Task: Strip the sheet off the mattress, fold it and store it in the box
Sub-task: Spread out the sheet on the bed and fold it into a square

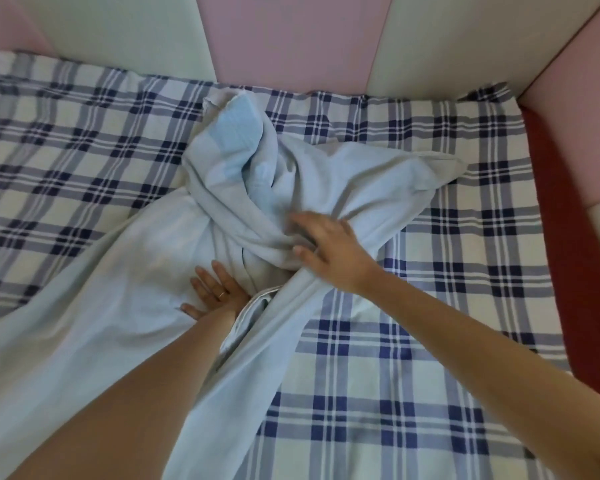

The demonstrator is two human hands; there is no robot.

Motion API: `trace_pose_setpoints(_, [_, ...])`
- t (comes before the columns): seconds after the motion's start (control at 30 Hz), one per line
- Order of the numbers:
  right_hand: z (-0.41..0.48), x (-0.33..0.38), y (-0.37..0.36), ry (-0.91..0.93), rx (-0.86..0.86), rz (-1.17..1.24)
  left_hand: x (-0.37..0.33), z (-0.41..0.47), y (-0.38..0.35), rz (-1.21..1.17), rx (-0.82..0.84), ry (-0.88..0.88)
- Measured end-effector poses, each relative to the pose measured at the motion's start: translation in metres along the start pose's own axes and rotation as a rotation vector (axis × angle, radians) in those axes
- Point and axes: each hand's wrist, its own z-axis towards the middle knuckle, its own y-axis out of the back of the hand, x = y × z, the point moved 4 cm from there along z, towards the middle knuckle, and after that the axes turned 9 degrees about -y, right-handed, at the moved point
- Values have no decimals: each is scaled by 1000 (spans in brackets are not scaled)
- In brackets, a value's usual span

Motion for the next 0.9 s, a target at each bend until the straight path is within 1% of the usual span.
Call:
trace_pose_setpoints(0.03, [-13, 20, -17, 226, 138, -131, 0, 2, 1, -17, -6, -8])
trace_pose_setpoints(0.07, [-30, 30, -28, 417, 169, -234, -1, -2, 0, -31, -26, -18])
trace_pose_setpoints(0.1, [-46, 28, -32, 498, 159, -271, -1, -6, -1, -50, -39, -28])
trace_pose_setpoints(0.13, [-59, 16, -31, 468, 151, -263, -1, -8, -2, -74, -10, -26])
trace_pose_setpoints(0.2, [-77, -27, -22, 243, 78, -177, -1, -11, 1, -41, 106, -10])
trace_pose_setpoints(0.23, [-88, -44, -19, 149, 20, -156, -1, -15, 4, -11, 130, -16])
trace_pose_setpoints(0.3, [-112, -57, -26, 56, -99, -160, -4, -20, 11, -4, 144, -28])
trace_pose_setpoints(0.33, [-124, -57, -36, 7, -128, -135, -5, -21, 14, -10, 148, -30])
trace_pose_setpoints(0.4, [-150, -55, -55, -152, -227, -82, -5, -26, 11, -5, 136, -29])
trace_pose_setpoints(0.43, [-161, -58, -62, -261, -296, -65, -3, -27, 8, -29, 108, -38])
trace_pose_setpoints(0.47, [-166, -63, -64, -367, -362, -39, -2, -28, 4, -67, 25, -78])
trace_pose_setpoints(0.5, [-168, -69, -64, -443, -424, -22, 1, -32, -1, -112, -118, -157])
trace_pose_setpoints(0.53, [-166, -73, -63, -485, -464, -20, 6, -44, -8, -163, -271, -271])
trace_pose_setpoints(0.57, [-163, -75, -60, -490, -486, -35, 5, -68, -17, -197, -392, -421])
trace_pose_setpoints(0.6, [-159, -76, -60, -487, -490, -44, 4, -99, -35, -130, -394, -599])
trace_pose_setpoints(0.63, [-159, -76, -61, -493, -491, -48, 3, -136, -59, 10, -290, -785])
trace_pose_setpoints(0.67, [-156, -76, -60, -502, -491, -58, 3, -172, -83, 167, -134, -954])
trace_pose_setpoints(0.7, [-158, -76, -61, -520, -484, -64, 5, -206, -103, 291, 36, -1079])
trace_pose_setpoints(0.73, [-159, -76, -60, -534, -478, -76, 4, -227, -111, 290, 215, -1138])
trace_pose_setpoints(0.77, [-160, -75, -61, -545, -460, -91, 6, -236, -112, 179, 362, -1134])
trace_pose_setpoints(0.8, [-160, -76, -61, -558, -443, -97, 4, -234, -104, -8, 408, -1125])
trace_pose_setpoints(0.83, [-158, -77, -59, -565, -434, -97, -1, -221, -90, -187, 371, -1106])
trace_pose_setpoints(0.87, [-158, -77, -59, -569, -425, -95, -6, -203, -72, -340, 288, -1046])
trace_pose_setpoints(0.9, [-157, -78, -60, -576, -417, -90, -11, -179, -51, -466, 189, -930])
